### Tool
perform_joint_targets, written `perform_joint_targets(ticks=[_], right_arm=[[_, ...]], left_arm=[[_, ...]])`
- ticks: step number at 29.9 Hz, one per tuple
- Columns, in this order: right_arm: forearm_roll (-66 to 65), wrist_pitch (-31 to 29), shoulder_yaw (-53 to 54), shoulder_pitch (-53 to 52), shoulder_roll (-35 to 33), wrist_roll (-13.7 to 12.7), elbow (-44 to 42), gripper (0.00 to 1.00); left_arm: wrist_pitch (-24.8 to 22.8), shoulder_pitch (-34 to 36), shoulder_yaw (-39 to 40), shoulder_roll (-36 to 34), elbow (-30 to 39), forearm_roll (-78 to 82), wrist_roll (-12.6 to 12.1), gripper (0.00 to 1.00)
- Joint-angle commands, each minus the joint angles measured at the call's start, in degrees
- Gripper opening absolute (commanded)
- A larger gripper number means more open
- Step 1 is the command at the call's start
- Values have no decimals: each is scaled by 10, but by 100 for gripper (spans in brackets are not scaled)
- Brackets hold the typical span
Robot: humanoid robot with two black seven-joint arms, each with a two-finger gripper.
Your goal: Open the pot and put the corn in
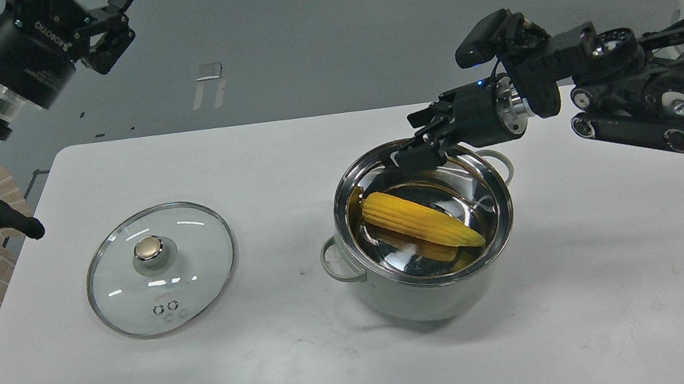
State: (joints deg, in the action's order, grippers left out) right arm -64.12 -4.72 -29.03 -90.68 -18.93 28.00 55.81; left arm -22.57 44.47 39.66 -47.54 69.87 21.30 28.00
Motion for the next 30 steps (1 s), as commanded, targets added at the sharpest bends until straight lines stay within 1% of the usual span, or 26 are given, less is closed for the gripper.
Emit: perform_joint_targets(ticks=[1, 2, 5, 8, 10, 14, 16, 18, 20, 23, 26, 30], right_arm=[[52, 0, 54, 5, -18, 0, -62, 98], [59, 0, 62, 7, -20, 0, -73, 100], [107, 0, 93, 26, -28, 0, -107, 100], [202, -2, 148, 67, -38, 0, -140, 100], [236, -6, 172, 87, -38, 0, -155, 100], [349, -17, 273, 160, -39, 0, -171, 100], [370, -25, 302, 185, -39, 0, -171, 100], [406, -56, 375, 231, -38, 0, -172, 100], [421, -79, 429, 269, -33, 0, -173, 100], [428, -98, 484, 304, -23, 0, -189, 100], [443, -116, 514, 341, -8, 0, -201, 100], [444, -117, 528, 365, 2, 0, -202, 100]], left_arm=[[15, 0, 0, 20, -4, 1, 0, 98], [17, 0, 0, 24, -5, 1, 0, 98], [15, 1, -2, 37, -15, 2, 0, 98], [13, 1, -2, 64, -35, 2, 0, 98], [12, 1, -1, 81, -49, 2, 0, 98], [-4, 1, 0, 134, -110, 1, 0, 98], [-13, 1, 0, 153, -129, 1, 0, 98], [-33, 1, 0, 190, -168, -3, 0, 98], [-46, 1, 0, 216, -200, -4, 0, 98], [-54, 1, 1, 237, -225, -6, 0, 98], [-54, -1, 0, 252, -247, -6, 0, 98], [-54, -9, 1, 271, -270, -7, 0, 98]])
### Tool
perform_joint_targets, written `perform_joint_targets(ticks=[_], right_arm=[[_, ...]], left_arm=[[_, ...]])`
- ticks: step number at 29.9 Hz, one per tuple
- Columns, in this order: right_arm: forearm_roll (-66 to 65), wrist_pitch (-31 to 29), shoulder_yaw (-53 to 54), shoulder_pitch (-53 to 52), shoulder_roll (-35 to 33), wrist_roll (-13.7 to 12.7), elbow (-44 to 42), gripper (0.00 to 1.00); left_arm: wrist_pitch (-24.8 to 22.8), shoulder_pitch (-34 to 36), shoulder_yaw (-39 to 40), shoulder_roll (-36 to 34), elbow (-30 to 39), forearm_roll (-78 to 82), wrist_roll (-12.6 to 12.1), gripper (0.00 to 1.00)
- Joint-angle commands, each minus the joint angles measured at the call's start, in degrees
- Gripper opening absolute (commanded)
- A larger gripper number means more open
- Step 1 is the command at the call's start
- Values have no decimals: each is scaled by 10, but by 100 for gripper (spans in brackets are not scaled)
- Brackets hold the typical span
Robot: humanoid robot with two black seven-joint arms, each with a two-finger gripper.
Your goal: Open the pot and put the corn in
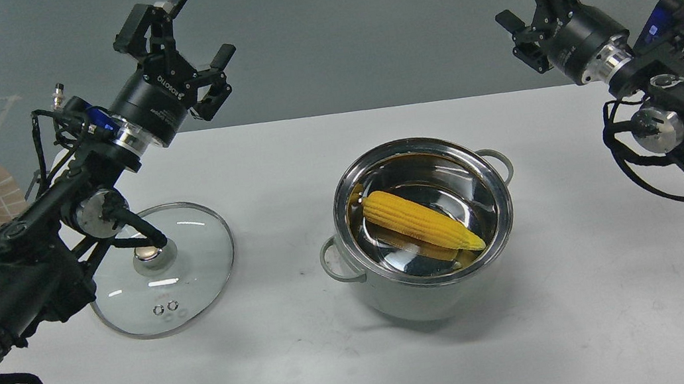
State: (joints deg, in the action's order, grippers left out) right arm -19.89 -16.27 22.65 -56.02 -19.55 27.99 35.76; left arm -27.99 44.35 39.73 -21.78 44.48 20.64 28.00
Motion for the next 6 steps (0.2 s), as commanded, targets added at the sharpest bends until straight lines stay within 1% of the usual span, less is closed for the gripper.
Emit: perform_joint_targets(ticks=[1, 6], right_arm=[[2, -2, 21, 24, 13, 0, -2, 100], [1, -2, 35, 36, 22, 0, -3, 100]], left_arm=[[0, -15, 2, 20, -19, -1, 0, 98], [0, -29, 9, 31, -21, -1, 0, 98]])
